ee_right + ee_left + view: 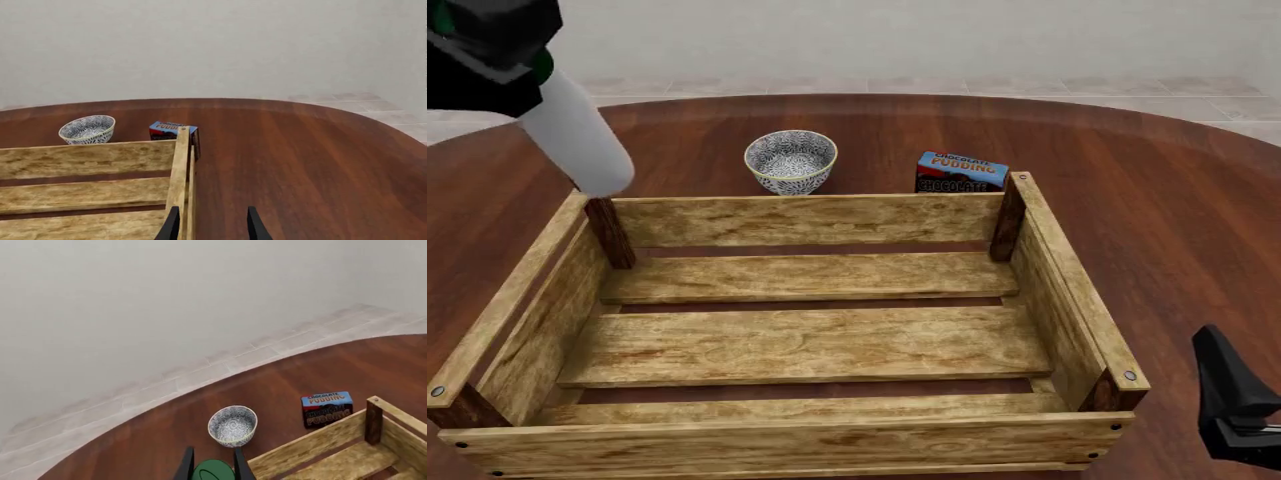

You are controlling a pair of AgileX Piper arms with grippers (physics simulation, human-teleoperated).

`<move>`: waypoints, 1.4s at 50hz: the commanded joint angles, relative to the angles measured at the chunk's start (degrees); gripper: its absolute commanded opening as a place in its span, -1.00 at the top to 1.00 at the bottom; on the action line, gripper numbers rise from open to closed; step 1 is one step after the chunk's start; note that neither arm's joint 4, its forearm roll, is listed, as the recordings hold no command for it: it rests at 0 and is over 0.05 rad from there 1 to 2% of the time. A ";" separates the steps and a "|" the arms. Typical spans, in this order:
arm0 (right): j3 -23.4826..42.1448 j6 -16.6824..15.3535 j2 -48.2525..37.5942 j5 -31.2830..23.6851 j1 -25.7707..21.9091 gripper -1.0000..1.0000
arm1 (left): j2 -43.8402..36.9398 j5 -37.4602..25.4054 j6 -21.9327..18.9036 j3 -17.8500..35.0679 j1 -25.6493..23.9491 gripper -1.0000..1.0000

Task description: Pick up the salad dressing and put it in the tray.

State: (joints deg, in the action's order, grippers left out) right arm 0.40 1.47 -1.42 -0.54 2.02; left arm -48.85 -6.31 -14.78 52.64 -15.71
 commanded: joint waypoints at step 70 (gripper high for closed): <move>0.02 -0.18 0.62 -0.48 0.04 -1.00 | -21.70 12.90 6.84 -3.13 -11.98 1.00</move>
State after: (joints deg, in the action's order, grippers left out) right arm 0.33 1.41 -0.77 -0.92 2.11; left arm -69.43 5.29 -8.19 50.08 -27.43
